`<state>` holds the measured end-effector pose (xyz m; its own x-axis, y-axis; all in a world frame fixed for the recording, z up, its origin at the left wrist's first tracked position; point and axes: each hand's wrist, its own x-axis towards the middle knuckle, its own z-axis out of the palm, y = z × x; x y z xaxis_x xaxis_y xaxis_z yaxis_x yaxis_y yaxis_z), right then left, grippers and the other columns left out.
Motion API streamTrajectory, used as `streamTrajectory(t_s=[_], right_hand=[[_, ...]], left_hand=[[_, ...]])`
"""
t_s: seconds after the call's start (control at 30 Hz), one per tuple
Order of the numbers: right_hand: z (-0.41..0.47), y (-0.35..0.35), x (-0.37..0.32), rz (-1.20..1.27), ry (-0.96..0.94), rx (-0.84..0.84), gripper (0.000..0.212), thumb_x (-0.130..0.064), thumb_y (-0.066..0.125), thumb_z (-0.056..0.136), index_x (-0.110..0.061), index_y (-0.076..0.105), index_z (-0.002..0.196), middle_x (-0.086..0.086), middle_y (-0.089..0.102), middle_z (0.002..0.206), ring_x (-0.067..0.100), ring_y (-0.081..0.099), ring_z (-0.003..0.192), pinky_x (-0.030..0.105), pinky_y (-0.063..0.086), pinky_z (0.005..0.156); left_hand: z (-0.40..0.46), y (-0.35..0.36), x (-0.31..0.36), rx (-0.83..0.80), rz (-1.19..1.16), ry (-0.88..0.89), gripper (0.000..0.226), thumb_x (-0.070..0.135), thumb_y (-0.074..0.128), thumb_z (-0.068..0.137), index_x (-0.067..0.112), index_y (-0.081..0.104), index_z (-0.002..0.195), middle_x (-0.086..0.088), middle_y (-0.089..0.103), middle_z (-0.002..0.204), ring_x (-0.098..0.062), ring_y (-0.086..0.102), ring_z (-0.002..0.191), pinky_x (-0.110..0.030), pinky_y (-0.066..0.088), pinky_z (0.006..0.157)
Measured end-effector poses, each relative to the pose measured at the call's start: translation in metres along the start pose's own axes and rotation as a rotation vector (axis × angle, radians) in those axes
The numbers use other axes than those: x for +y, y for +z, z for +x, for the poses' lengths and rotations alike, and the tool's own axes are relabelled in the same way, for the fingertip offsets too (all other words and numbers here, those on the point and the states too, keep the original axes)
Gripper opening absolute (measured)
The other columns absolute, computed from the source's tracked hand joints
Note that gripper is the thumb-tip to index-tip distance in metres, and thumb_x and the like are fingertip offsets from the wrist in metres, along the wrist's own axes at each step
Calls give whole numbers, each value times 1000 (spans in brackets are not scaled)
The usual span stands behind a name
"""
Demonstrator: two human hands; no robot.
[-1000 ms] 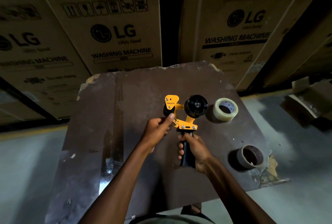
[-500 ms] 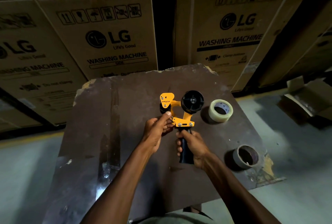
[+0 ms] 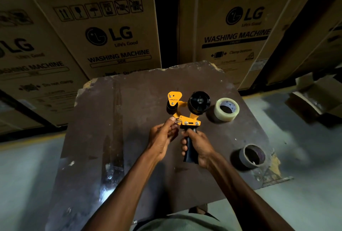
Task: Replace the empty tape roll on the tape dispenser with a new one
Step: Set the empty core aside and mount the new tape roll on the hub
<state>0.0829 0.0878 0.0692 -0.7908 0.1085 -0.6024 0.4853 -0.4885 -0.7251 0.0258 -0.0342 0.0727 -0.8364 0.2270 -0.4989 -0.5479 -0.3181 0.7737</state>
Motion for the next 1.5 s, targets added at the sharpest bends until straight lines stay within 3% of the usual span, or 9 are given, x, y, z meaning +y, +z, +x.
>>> streamTrajectory(t_s=[0.3, 0.67, 0.8, 0.93, 1.13, 1.23, 1.3, 1.4, 1.5], right_hand=[[6, -10, 4, -44, 44, -28, 8, -11, 60, 87, -13, 57, 80, 6, 53, 58, 18, 45, 45, 28, 42, 47], [10, -37, 56, -194, 212, -15, 21, -15, 63, 84, -15, 60, 64, 6, 55, 57, 19, 50, 43, 27, 45, 44], [11, -45, 76, -270, 268, -6, 23, -19, 65, 91, -13, 58, 69, 4, 56, 56, 18, 52, 44, 27, 47, 45], [14, -51, 91, -286, 329, 5, 24, -19, 63, 95, -12, 57, 73, 5, 57, 56, 19, 53, 44, 25, 46, 43], [13, -60, 98, -282, 403, 27, 15, -25, 68, 94, -12, 64, 87, 9, 68, 63, 23, 65, 52, 29, 54, 48], [12, -65, 101, -414, 307, 79, 36, -37, 79, 86, -9, 67, 104, 11, 74, 70, 25, 71, 60, 35, 61, 55], [12, -66, 100, -565, 149, 117, 37, -49, 78, 83, -15, 71, 95, 8, 73, 71, 27, 72, 67, 43, 62, 63], [9, -72, 95, -972, -43, 222, 53, -76, 60, 77, -26, 55, 62, -5, 57, 61, 21, 59, 67, 30, 42, 55], [1, -72, 90, -1078, -118, 384, 65, -90, 43, 66, -27, 56, 73, 0, 69, 79, 25, 65, 80, 31, 44, 64]], left_hand=[[-12, -24, -3, -54, 231, 55, 23, 34, 68, 89, 13, 73, 95, -10, 70, 101, -20, 69, 99, -24, 58, 82], [-15, -53, 1, 69, 400, 228, 22, 42, 68, 88, 22, 73, 95, -9, 77, 100, -25, 74, 98, -36, 58, 89], [-16, -56, -3, 31, 439, 213, 32, 34, 64, 95, 10, 71, 115, -8, 76, 104, -27, 71, 105, -37, 57, 92], [-19, -56, -6, 0, 458, 191, 19, 31, 64, 94, 19, 70, 108, -10, 76, 106, -25, 70, 107, -40, 53, 96], [-21, -61, -5, -25, 479, 161, 25, 33, 66, 92, 17, 68, 111, -7, 76, 106, -20, 71, 102, -38, 54, 92], [-20, -64, -7, -36, 489, 152, 17, 32, 66, 93, 20, 69, 106, -6, 76, 106, -20, 72, 102, -40, 54, 93], [-20, -66, -7, -38, 488, 151, 24, 39, 68, 85, 22, 70, 103, -5, 76, 105, -19, 72, 100, -39, 54, 91], [-20, -68, -8, -52, 491, 150, 32, 43, 66, 80, 22, 70, 104, -7, 76, 107, -20, 72, 101, -37, 54, 90], [-18, -70, -10, -64, 500, 152, 27, 38, 69, 85, 22, 70, 107, -8, 76, 108, -21, 71, 103, -37, 55, 91]])
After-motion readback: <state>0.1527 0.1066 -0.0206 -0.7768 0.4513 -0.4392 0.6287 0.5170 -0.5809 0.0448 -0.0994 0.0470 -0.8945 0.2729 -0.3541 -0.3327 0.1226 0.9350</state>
